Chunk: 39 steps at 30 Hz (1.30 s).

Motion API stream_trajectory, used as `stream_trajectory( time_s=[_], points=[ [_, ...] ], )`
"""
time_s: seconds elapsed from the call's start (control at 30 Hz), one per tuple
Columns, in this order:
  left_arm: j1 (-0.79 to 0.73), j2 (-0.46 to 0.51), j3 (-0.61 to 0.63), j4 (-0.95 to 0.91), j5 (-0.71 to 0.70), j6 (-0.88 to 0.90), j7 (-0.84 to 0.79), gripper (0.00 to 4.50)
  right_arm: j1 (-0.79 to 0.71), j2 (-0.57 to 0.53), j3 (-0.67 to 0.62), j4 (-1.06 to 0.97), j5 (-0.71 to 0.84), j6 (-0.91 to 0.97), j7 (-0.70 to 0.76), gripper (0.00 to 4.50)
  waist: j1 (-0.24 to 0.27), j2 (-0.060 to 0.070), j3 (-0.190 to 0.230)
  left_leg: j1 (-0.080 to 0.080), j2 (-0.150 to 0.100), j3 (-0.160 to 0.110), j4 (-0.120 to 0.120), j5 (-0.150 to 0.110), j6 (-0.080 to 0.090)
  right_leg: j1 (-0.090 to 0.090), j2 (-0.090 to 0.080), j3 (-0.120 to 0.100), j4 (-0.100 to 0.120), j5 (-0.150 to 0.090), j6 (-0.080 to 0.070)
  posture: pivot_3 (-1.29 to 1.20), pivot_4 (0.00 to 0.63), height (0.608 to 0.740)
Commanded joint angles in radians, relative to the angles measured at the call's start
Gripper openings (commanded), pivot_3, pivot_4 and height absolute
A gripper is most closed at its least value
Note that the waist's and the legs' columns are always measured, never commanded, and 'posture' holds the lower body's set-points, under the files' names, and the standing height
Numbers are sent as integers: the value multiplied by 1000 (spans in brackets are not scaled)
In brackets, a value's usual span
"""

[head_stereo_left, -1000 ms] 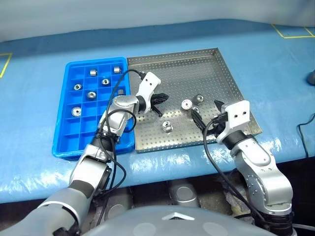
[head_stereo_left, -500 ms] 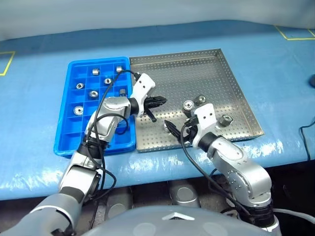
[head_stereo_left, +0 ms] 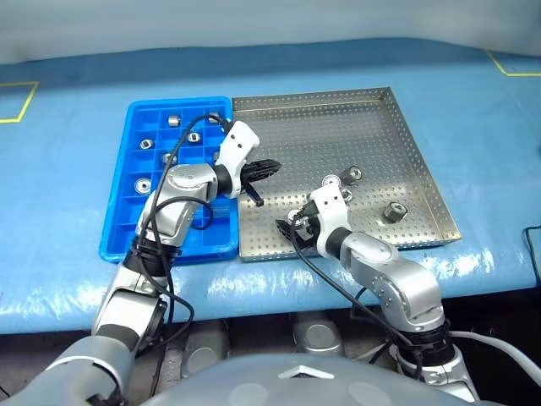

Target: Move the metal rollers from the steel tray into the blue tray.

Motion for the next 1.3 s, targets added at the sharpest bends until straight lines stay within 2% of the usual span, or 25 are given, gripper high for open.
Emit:
stream_trajectory(
  time_s=[0.03,0.13,0.3,0.5,0.6,0.8,1.03,1.3],
  points=[
    [-3,12,36,-58,-20,-1,14,26,1,5,-19,0,-10,15,-12,3249,4,0,0,0,0,0,0,0,0,0,0,0,0,0,0,-197,150,740],
    [-5,22,56,-63,-21,-2,27,26,-11,7,-23,-27,-17,17,-19,2326,4,0,0,1,0,0,0,0,0,0,0,0,0,0,0,-196,150,740],
    [-17,36,125,-67,-45,-8,49,26,-80,38,-20,-95,5,6,-8,2326,2,1,0,1,1,0,-1,0,0,0,1,0,1,0,0,-196,150,740],
    [-49,57,303,-99,-86,-15,170,26,-281,126,13,-109,34,-34,25,2326,-2,1,0,1,2,-1,-1,0,0,-1,2,0,1,0,0,-172,150,740],
    [-39,85,353,-133,-92,-7,205,26,-358,187,37,-23,49,-72,61,2326,1,1,0,1,2,-2,-3,0,0,-1,3,-1,1,0,-1,-139,150,740],
    [19,143,429,-219,-108,13,251,26,-451,208,143,243,-6,-211,165,2326,24,1,0,1,1,-2,-5,0,0,-1,1,-2,0,2,-6,-53,150,740],
    [117,177,457,-314,-134,55,286,26,-512,254,146,475,-39,-354,240,2326,74,1,0,1,2,-3,-8,1,-1,-3,1,-3,1,2,-7,19,150,740],
    [154,195,451,-351,-149,78,301,26,-551,270,115,587,-46,-402,283,2326,116,0,0,1,2,-3,-15,5,-9,-7,1,-3,1,3,-8,47,150,740]
  ],
)
